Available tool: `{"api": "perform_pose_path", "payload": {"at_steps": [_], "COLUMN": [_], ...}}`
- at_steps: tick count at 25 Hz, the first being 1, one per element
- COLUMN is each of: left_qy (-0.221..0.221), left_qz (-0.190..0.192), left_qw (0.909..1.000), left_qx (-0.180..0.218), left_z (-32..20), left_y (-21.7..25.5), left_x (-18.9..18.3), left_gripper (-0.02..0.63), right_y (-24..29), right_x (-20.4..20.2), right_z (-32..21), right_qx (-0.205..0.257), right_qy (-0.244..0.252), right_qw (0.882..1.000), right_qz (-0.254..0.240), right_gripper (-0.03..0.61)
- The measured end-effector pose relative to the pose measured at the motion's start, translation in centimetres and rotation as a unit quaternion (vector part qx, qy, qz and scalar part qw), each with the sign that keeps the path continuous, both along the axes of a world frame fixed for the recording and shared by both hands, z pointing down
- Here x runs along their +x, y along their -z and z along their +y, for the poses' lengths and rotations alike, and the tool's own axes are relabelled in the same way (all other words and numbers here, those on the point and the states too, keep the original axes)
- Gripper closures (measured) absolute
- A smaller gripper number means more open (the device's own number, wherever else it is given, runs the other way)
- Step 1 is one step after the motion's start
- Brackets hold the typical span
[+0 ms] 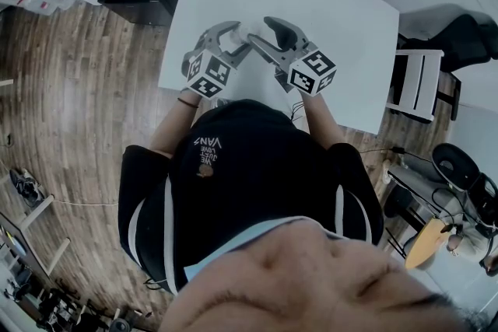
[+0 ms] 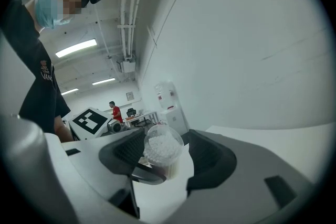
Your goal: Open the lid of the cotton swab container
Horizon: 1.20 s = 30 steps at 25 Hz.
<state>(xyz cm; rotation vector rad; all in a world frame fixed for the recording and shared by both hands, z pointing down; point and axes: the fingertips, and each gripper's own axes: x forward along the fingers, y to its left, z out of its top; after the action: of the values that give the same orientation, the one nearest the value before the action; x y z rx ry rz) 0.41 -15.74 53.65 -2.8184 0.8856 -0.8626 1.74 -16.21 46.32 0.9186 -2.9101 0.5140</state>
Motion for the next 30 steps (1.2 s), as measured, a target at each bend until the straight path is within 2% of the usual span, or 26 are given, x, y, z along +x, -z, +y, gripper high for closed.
{"api": "perform_pose_path", "payload": {"at_steps": [8, 18, 30], "left_qy": [0.005, 0.000, -0.005], "left_qz": [0.002, 0.008, 0.028], "left_qw": [0.9999, 0.9999, 0.9995], "left_qx": [-0.010, -0.013, -0.015], "left_z": [-0.2, 0.1, 0.4], "left_y": [-0.4, -0.2, 0.4], "left_x": [-0.1, 0.7, 1.0], "left_gripper": [0.364, 0.364, 0.364], "right_y": [1.0, 1.7, 0.9], "right_x": [1.7, 5.1, 7.2], "right_z": [-0.9, -2.0, -3.1], "right_qx": [0.012, 0.045, 0.040], "right_qy": [-0.028, -0.090, -0.133], "right_qw": [1.000, 0.995, 0.990], "right_qz": [-0.005, 0.007, 0.013], "right_gripper": [0.324, 0.333, 0.348]}}
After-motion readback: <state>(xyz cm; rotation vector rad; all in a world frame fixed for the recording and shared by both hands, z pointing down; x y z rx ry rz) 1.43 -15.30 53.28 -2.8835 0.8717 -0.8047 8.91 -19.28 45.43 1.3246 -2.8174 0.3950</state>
